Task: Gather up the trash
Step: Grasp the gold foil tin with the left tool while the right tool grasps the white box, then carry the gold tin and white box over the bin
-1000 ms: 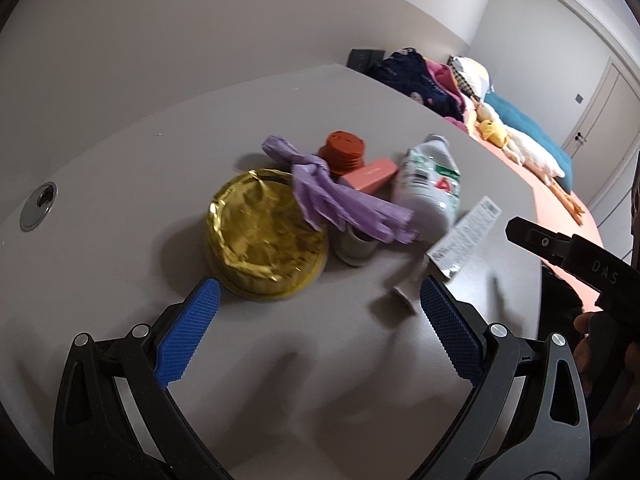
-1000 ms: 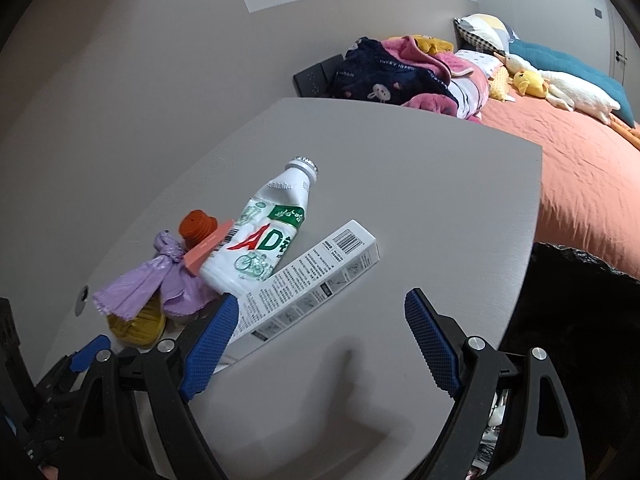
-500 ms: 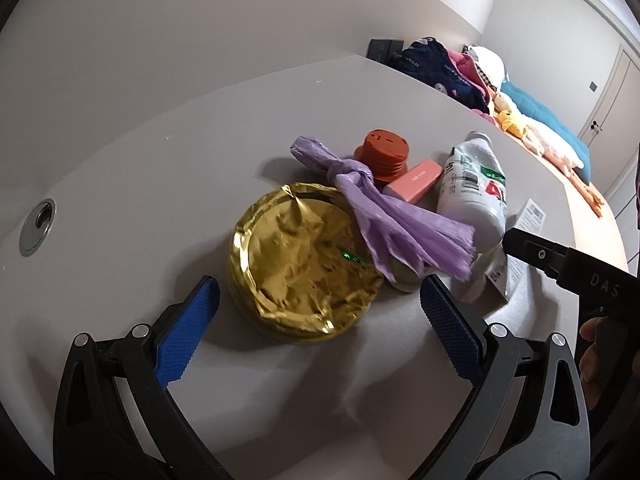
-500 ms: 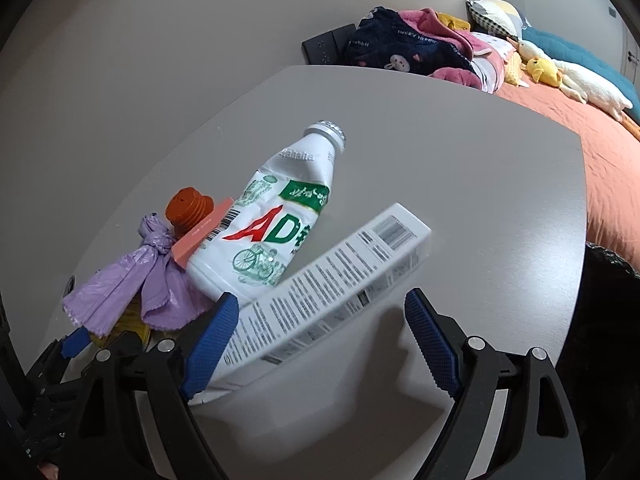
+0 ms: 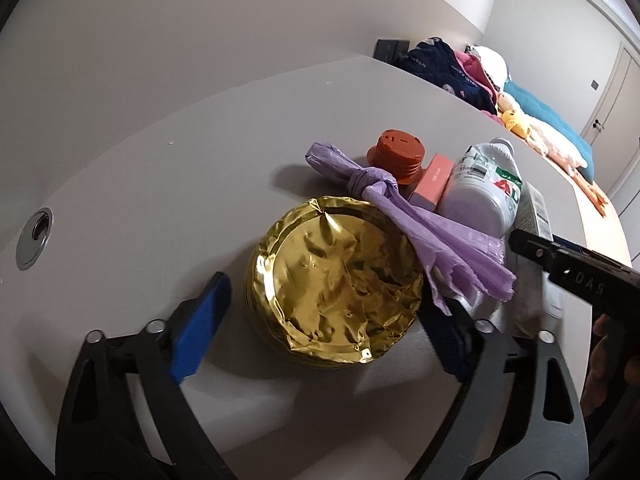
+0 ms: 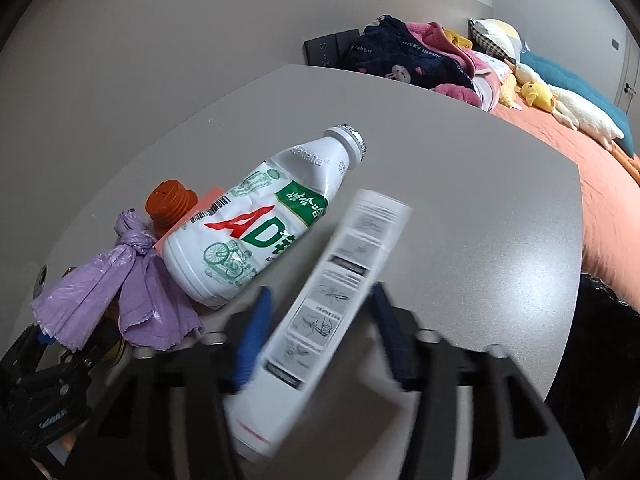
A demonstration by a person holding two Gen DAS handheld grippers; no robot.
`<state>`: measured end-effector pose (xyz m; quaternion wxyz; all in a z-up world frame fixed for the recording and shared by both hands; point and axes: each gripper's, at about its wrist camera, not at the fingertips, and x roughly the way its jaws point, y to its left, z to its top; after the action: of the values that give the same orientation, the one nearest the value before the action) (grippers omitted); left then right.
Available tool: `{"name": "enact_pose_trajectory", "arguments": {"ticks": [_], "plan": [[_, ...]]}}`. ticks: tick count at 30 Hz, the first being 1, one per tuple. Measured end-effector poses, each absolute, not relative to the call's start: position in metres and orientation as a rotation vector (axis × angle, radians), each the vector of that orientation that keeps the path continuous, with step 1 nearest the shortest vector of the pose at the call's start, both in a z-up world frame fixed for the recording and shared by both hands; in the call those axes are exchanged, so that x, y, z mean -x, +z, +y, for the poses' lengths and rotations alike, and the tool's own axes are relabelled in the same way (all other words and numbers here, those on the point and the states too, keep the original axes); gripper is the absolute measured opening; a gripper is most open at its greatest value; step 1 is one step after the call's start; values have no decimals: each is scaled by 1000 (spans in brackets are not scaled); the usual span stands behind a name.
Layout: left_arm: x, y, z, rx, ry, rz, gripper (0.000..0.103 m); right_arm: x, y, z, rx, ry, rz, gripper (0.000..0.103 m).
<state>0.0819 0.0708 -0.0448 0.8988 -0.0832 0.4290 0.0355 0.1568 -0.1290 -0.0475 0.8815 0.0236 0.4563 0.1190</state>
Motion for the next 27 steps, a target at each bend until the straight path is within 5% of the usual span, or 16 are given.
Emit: {"name": "enact_pose_trajectory", "arguments": {"ticks": [3,27], "plan": [[-79,-44,72,171,70,879,79,-158,-48,-138,-92,265,960,28],[-17,6,44,178,62,763,78,-103,-3,-173,-164,359,885,28]]}}
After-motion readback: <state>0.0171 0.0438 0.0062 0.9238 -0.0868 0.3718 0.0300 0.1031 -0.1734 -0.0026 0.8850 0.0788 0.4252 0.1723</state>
